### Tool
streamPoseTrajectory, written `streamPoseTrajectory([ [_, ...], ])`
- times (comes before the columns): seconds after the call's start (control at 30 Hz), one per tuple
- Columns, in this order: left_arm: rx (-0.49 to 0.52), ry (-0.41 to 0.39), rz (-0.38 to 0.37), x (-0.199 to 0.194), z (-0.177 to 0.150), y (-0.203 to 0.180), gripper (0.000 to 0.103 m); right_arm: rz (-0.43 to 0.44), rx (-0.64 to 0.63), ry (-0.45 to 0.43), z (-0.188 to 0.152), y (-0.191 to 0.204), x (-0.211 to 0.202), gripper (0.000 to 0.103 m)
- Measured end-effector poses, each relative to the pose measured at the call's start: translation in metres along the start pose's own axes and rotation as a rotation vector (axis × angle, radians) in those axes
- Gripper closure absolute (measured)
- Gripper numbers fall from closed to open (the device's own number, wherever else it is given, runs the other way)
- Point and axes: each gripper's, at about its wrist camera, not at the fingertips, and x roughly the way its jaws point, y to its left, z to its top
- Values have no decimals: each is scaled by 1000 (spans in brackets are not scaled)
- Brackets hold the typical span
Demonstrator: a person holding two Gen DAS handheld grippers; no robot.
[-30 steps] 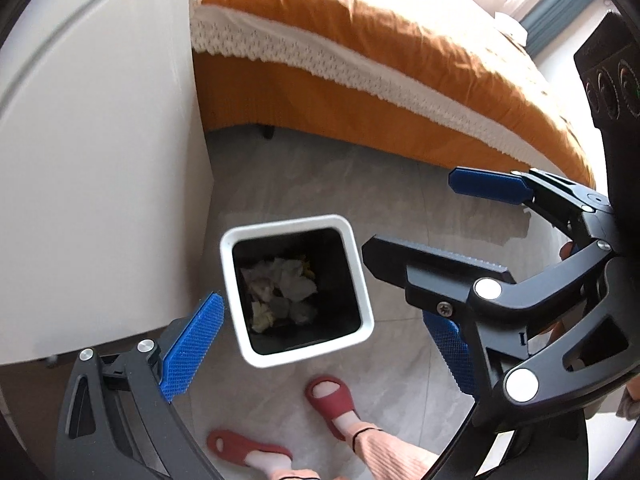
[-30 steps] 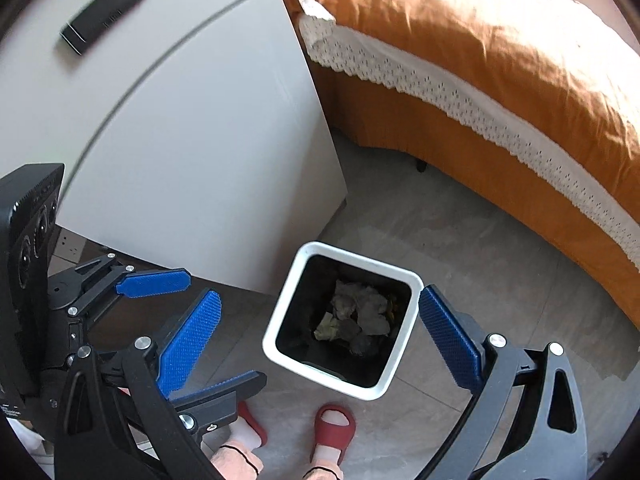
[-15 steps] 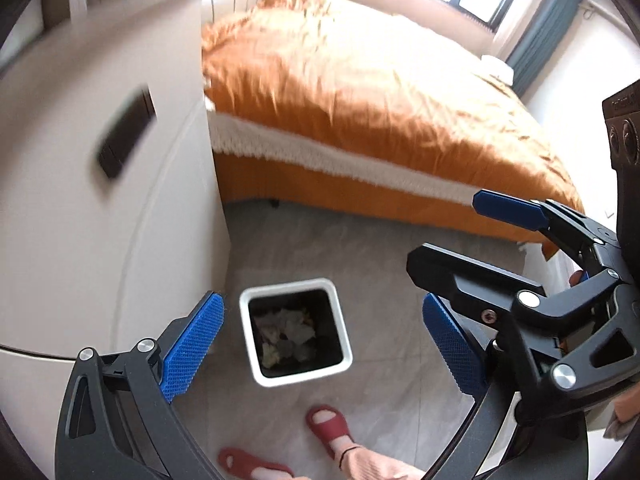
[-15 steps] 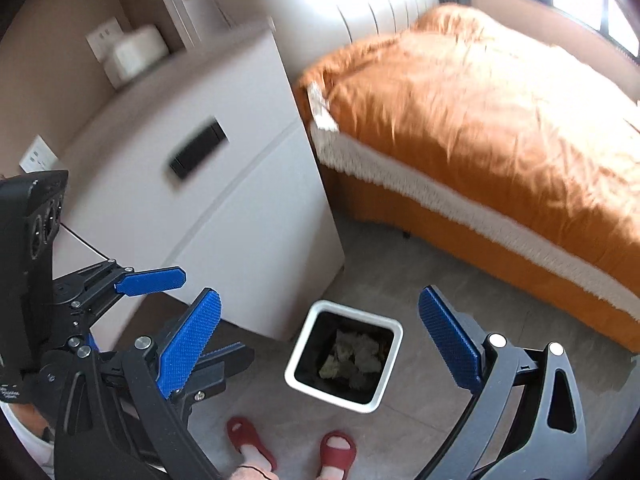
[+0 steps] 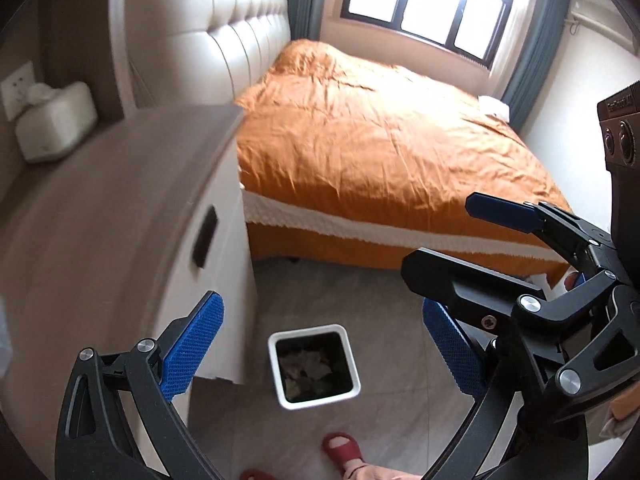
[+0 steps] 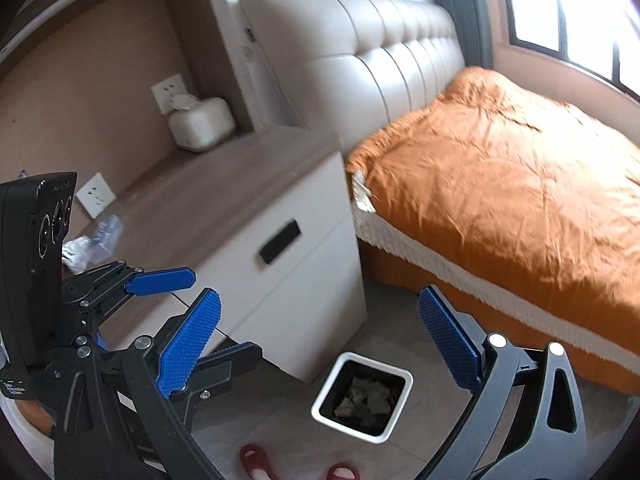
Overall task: Collect trash
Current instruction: 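Move both tools back over the desk toward the blue box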
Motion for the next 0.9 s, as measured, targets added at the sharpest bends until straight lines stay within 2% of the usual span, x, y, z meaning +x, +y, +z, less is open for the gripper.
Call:
streamPoseTrajectory([
  [0.33,-82,-80,108,-72,-10,35,5,123,-122,-34,24,69,-11,4],
  [0.6,-205,-131,238,-134,-40,98,5,241,-230,-49,41,146,-6,4],
  [0.9,-376,-175,402,-199,-94,183,5,320,-323,-33,49,227,13,4],
])
